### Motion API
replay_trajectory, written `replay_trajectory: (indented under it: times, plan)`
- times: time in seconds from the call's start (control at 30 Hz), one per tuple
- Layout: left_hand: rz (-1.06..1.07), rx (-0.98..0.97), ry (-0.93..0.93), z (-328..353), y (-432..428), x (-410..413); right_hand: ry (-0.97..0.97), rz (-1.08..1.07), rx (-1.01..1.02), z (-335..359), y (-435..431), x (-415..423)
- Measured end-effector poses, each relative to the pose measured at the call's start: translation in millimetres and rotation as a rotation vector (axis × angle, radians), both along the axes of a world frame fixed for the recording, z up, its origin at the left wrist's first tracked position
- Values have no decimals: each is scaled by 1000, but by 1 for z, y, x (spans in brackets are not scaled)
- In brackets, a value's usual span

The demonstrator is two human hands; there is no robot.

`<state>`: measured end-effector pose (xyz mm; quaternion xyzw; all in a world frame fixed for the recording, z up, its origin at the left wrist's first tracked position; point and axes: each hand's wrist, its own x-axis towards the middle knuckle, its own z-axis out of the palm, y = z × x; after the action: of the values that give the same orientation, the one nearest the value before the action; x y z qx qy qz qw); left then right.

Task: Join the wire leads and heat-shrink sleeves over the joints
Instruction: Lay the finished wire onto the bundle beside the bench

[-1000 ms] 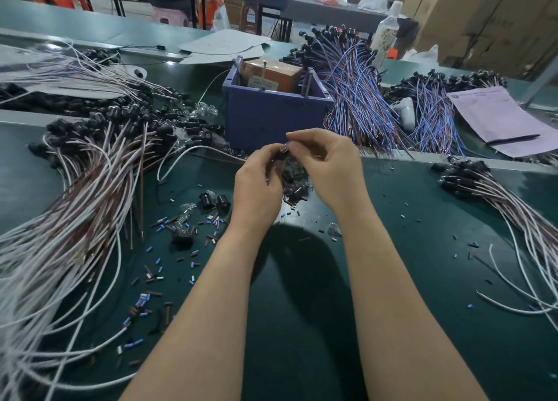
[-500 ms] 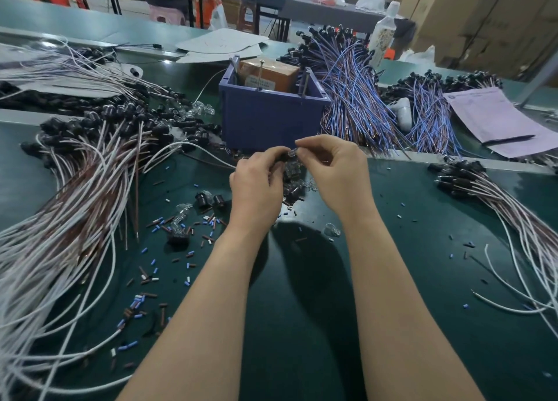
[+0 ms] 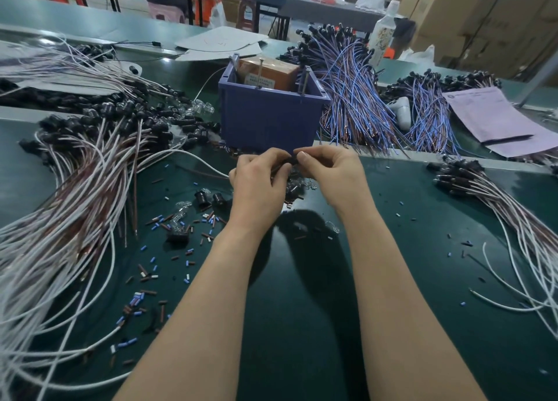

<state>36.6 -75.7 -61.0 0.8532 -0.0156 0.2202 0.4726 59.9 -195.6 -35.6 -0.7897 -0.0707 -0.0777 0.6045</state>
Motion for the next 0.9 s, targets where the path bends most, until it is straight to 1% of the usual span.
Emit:
replay_trajectory:
  times: [0.13, 0.23, 0.37, 0.47, 0.53, 0.6, 0.67, 0.73, 0.8, 0.87, 0.9]
  plan:
    - [-7, -19, -7, 2, 1, -1, 24, 28, 44, 0, 5, -1]
    - [11, -23, 30, 2, -1, -1, 67, 34, 55, 2, 3, 0]
    - [-29, -21, 27, 3, -6, -2, 139, 47, 161, -1, -6, -1]
    - [-43, -14, 13, 1, -5, -2, 149, 43, 219, -3, -8, -4]
    - [-47, -9, -2, 1, -5, -2, 149, 57, 182, -3, -7, -4]
    - [-41, 53, -40, 1, -6, -2, 136, 54, 76, -2, -6, -3]
    - [-41, 92, -91, 0, -7, 0, 98, -17, 39, 0, -6, -3]
    - [3, -7, -142, 0, -7, 0, 51, -130, 102, 3, -8, -3]
    - [115, -62, -143, -1, -5, -1, 50, -202, 197, 7, -13, -4]
    - [151, -130, -37, -1, -4, 0, 82, -211, 251, 13, -20, -5]
    - [131, -242, 39, 1, -4, 2, 111, -182, 231, 16, -24, -6]
